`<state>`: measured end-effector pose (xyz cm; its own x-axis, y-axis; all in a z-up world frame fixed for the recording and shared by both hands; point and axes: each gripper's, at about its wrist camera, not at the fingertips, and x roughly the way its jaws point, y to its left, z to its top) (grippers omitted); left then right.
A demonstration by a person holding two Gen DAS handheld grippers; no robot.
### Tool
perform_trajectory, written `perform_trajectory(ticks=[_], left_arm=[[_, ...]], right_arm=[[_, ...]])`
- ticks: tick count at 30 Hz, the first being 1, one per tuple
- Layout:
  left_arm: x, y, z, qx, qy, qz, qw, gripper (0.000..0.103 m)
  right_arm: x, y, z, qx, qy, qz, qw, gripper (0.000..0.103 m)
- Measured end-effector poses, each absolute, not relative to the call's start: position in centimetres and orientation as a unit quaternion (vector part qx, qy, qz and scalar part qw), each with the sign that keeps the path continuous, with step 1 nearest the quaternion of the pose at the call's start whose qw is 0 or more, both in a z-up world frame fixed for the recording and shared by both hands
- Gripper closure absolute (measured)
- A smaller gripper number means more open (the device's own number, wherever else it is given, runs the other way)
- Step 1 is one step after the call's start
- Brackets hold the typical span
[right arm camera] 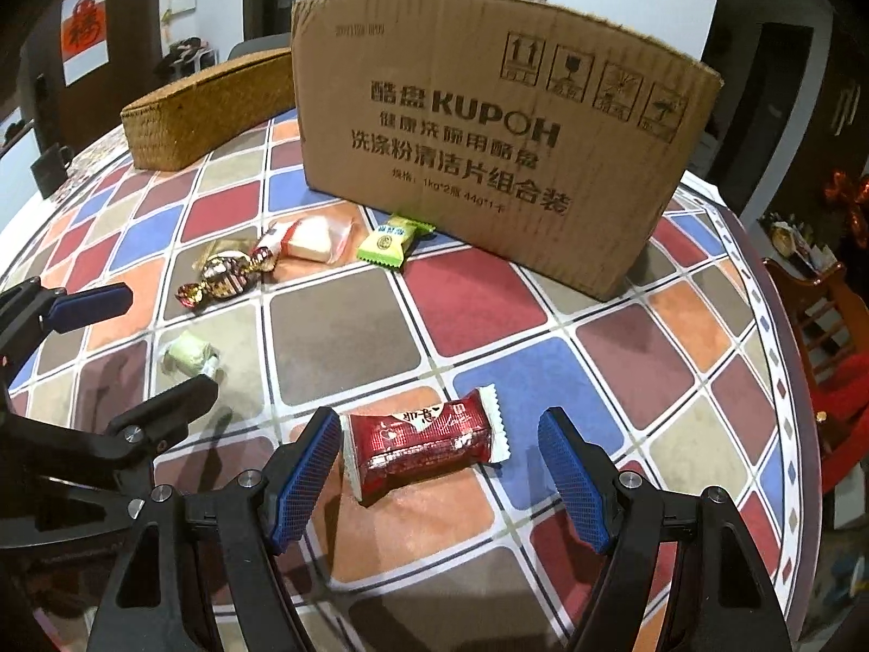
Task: Organize snacks
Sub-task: 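Close the left tool on the pale green sweet while the right tool grasps the red candy bar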
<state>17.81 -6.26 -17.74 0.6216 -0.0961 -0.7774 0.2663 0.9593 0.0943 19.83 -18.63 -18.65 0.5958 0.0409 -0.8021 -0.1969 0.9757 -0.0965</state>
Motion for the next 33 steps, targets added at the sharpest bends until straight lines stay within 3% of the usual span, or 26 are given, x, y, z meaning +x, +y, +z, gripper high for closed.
perform_trajectory(ticks=[4, 6, 10, 12, 15, 22, 33], left_arm=[[18.1, -6.5, -18.2, 0.102, 0.428, -0.104, 0.892, 0.022], [18.3, -6.5, -18.4, 0.102, 0.433, -0.101, 0.89, 0.033], [18.6, -6.2, -18.5, 0.092, 0.436, -0.102, 0.89, 0.041], [18.5, -6.4, -18.5, 0.089, 0.436, -0.108, 0.889, 0.055], [18.1, -7.0, -18.4, 0.1, 0.435, -0.117, 0.887, 0.068], [17.9, -7.3, -18.3, 0.108, 0.432, -0.121, 0.887, 0.074], [17.9, -6.9, -17.5, 0.106, 0.424, -0.118, 0.892, 0.074]], right_arm=[[20.2, -18.9, -19.2, -0.082, 0.45, 0.069, 0.886, 0.027], [20.2, -18.9, -19.3, -0.081, 0.451, 0.071, 0.886, 0.027], [20.2, -18.5, -19.4, -0.084, 0.445, 0.077, 0.888, 0.027], [20.3, -18.4, -19.4, -0.082, 0.445, 0.078, 0.888, 0.027], [20.4, -18.4, -19.4, -0.072, 0.447, 0.078, 0.888, 0.029], [20.1, -18.2, -19.3, -0.063, 0.442, 0.085, 0.891, 0.05], [19.8, -18.4, -18.7, -0.058, 0.437, 0.077, 0.894, 0.05]])
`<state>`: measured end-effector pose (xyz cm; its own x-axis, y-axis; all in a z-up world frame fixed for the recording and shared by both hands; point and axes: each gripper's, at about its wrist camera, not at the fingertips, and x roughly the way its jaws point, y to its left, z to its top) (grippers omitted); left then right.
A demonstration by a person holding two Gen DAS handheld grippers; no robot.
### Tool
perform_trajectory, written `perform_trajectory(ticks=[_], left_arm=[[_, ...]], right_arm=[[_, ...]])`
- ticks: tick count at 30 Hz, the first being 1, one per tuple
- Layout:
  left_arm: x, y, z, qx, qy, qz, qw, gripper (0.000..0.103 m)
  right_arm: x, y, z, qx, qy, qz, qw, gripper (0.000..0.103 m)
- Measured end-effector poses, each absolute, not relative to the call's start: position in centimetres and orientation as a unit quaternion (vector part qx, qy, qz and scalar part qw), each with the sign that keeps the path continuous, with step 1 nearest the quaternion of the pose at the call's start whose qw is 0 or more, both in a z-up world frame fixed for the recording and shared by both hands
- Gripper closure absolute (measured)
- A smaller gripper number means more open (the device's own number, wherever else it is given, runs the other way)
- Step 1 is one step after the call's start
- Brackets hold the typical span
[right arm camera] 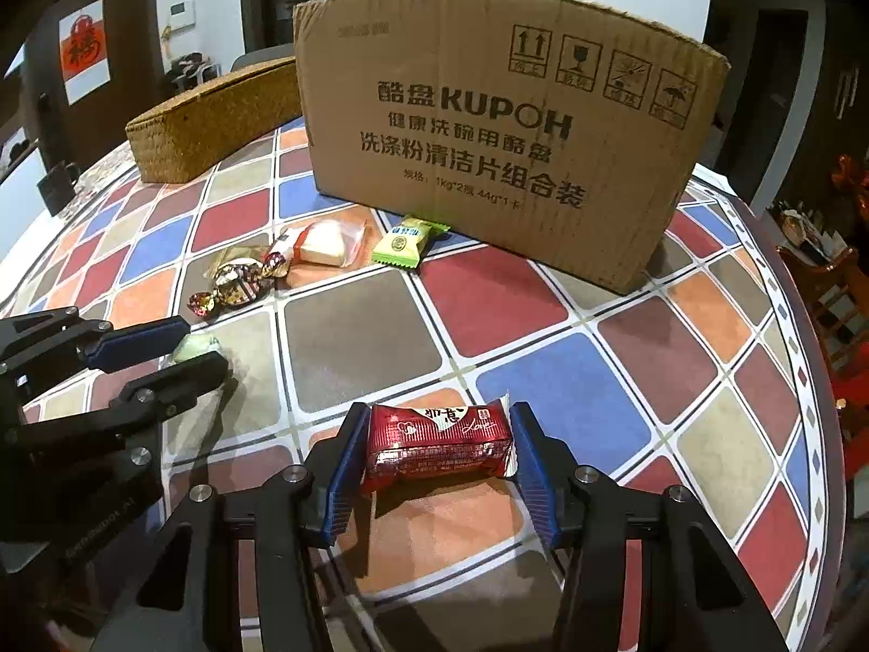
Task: Organize snacks
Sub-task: 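Close the left tool on the pale green sweet while the right tool grasps the red candy bar, then lift both held snacks and carry them over the cardboard box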
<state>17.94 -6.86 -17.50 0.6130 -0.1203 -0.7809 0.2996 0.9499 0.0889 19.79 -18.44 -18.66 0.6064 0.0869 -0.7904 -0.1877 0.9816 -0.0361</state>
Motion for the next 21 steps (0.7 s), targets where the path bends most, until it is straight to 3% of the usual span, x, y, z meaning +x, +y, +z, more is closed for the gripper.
perform_trajectory(ticks=[21], left_arm=[[17.7, -5.8, -13.7, 0.091, 0.39, -0.101, 0.911, 0.074]], right_arm=[[18.8, -17.7, -14.6, -0.049, 0.41, 0.05, 0.91, 0.05]])
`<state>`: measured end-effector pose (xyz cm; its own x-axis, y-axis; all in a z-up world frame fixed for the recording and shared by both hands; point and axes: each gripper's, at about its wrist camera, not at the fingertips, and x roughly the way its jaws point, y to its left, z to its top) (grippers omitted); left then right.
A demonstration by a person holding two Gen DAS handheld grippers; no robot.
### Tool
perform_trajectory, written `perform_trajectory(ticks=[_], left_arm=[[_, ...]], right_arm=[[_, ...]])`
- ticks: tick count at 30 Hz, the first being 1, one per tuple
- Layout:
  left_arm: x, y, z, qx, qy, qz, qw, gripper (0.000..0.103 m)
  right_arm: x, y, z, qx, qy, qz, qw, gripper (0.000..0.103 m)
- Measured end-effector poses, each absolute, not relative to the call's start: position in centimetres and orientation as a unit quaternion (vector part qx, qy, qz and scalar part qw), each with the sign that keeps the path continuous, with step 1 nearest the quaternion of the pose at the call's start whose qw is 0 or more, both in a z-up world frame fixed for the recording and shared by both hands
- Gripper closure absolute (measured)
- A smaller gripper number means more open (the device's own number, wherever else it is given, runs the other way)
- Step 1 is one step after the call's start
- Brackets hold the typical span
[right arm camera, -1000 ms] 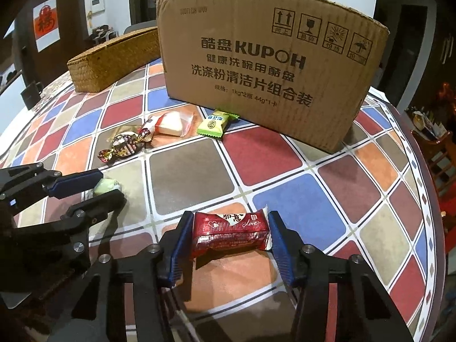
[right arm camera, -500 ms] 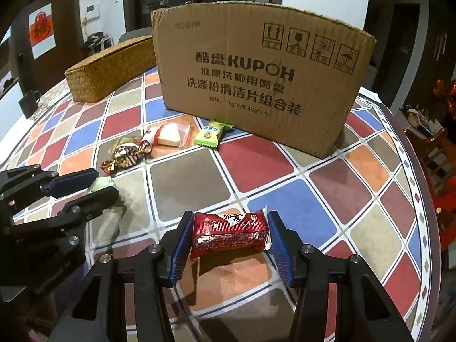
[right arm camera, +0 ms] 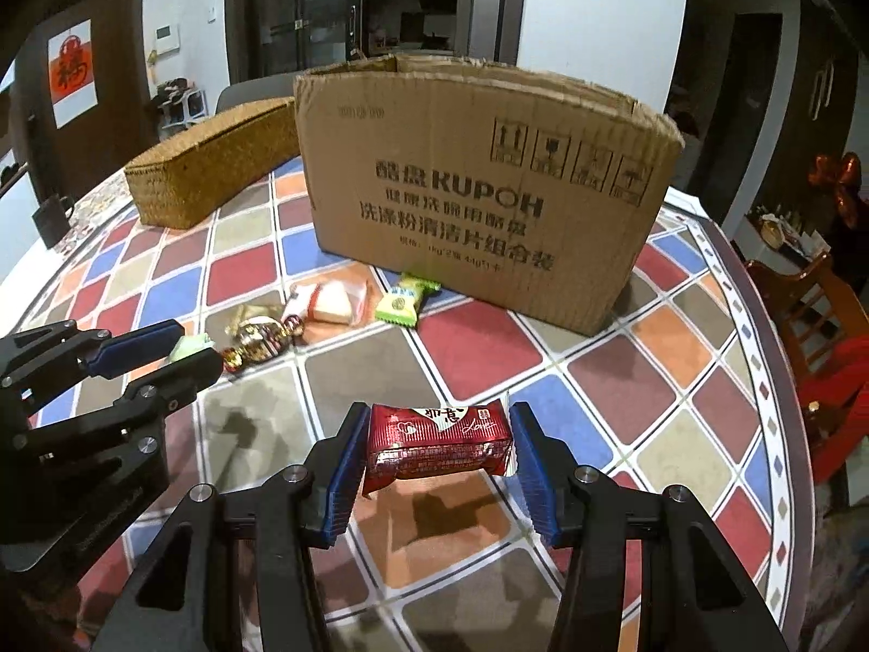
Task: Organize snacks
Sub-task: 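Lift both held snacks and carry them over the cardboard box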
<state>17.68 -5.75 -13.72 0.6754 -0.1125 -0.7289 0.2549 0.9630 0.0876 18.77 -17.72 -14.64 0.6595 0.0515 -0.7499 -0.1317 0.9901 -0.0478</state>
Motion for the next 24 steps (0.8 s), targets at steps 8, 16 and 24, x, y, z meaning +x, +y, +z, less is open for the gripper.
perform_trajectory(ticks=[8, 16, 24], left_arm=[[17.8, -5.2, -11.7, 0.082, 0.375, -0.094, 0.919, 0.074], [18.1, -4.7, -9.3, 0.076, 0.356, -0.087, 0.927, 0.074], [18.9, -4.3, -6.9, 0.071, 0.339, -0.081, 0.935, 0.074]], right_arm=[[18.3, -17.4, -12.7, -0.043, 0.4, 0.036, 0.915, 0.05], [18.0, -17.4, -10.2, -0.033, 0.385, 0.024, 0.922, 0.05], [18.5, -17.5, -7.9, -0.023, 0.367, 0.014, 0.93, 0.05]])
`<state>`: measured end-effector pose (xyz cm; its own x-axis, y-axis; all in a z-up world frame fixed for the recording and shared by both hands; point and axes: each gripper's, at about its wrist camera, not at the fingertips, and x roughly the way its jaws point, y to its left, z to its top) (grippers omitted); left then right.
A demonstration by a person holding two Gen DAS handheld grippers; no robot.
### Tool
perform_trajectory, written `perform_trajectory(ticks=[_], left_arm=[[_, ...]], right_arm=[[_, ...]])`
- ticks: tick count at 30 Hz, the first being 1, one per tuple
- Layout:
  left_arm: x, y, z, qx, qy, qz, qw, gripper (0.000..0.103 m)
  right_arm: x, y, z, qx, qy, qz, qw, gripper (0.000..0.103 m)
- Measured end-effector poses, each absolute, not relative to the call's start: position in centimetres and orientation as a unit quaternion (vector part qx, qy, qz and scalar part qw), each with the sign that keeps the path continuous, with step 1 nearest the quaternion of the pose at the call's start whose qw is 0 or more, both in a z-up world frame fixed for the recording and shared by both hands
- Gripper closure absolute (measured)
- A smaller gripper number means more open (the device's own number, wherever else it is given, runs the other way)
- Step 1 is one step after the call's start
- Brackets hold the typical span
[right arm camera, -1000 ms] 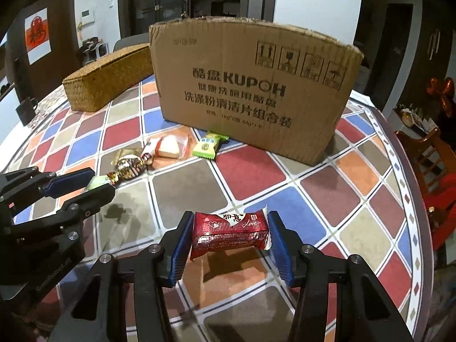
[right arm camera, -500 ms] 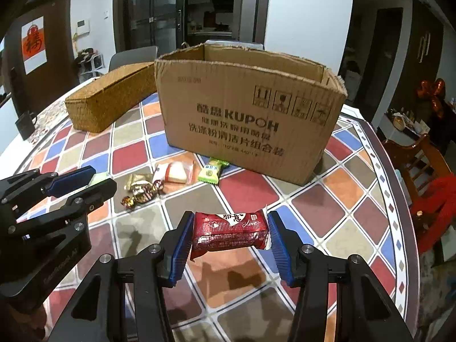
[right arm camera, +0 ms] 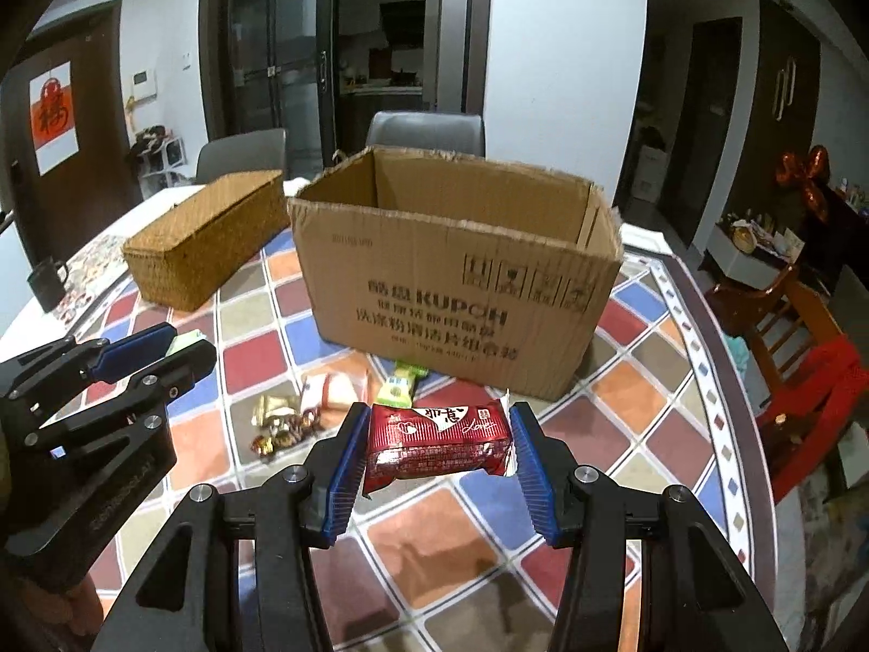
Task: Organize snacks
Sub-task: 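Lift both held snacks and carry them over the cardboard box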
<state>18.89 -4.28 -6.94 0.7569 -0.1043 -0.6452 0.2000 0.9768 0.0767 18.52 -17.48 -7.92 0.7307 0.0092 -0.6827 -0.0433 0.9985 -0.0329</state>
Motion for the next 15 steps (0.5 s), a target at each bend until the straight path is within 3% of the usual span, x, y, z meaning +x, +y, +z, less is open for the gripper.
perform_trajectory(ticks=[15], left_arm=[[20.0, -4.3, -3.1, 0.069, 0.306, -0.083, 0.946, 0.074]], right_arm=[[19.5, -17.4, -4.4, -0.023, 0.333, 0.006, 0.943, 0.05]])
